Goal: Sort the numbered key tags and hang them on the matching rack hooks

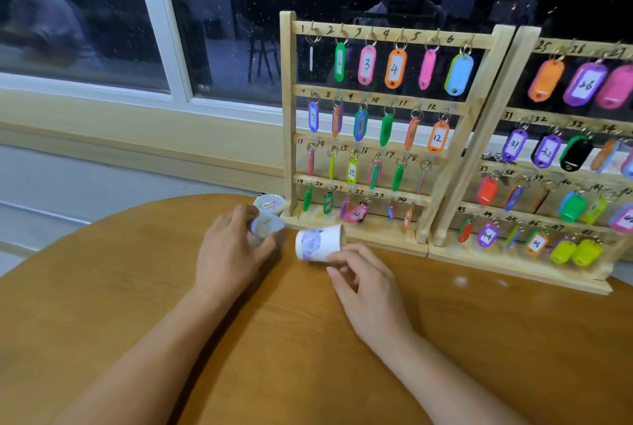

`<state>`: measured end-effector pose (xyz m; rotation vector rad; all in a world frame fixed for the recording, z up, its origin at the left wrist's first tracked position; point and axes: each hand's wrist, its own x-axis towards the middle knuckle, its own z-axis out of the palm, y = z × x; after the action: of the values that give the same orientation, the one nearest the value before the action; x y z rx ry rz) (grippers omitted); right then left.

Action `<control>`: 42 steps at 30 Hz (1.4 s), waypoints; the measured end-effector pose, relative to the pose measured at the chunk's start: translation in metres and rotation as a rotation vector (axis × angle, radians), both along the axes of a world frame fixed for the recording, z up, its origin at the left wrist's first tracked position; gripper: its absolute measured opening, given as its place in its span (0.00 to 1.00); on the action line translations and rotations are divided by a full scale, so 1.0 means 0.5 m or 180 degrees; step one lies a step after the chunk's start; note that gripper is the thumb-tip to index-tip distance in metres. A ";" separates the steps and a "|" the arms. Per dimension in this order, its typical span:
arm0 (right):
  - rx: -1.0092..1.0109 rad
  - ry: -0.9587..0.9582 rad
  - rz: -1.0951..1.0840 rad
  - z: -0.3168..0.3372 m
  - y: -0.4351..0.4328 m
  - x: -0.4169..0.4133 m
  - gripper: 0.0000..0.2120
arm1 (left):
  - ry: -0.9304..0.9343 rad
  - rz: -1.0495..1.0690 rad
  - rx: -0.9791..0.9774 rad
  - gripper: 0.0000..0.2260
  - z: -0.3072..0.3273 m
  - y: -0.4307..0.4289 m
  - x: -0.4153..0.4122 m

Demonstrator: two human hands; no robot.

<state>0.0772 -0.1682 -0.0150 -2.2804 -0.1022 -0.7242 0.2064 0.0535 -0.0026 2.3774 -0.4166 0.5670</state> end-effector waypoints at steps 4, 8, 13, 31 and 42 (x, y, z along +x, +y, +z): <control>-0.0582 0.0065 0.0113 0.019 0.030 0.002 0.10 | 0.0042 0.0224 -0.0131 0.22 0.002 0.078 0.044; -0.0802 -0.0173 0.0255 0.038 0.054 0.028 0.14 | 0.0212 0.0536 -0.0232 0.20 -0.009 0.134 0.096; -0.1101 -0.0501 0.0424 0.062 0.090 0.094 0.02 | 0.0425 0.0684 -0.0423 0.21 -0.019 0.154 0.137; -0.1562 0.0276 0.0167 0.117 0.217 0.413 0.05 | 0.0629 0.0718 -0.0340 0.21 -0.045 0.161 0.239; -0.1660 0.0238 0.0105 0.108 0.207 0.412 0.15 | 0.0424 0.0580 -0.0068 0.21 -0.059 0.135 0.267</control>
<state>0.2831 -0.0645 0.0391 -2.7887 -0.3250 -0.6479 0.3398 0.1210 -0.0322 2.4304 -0.1353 0.4877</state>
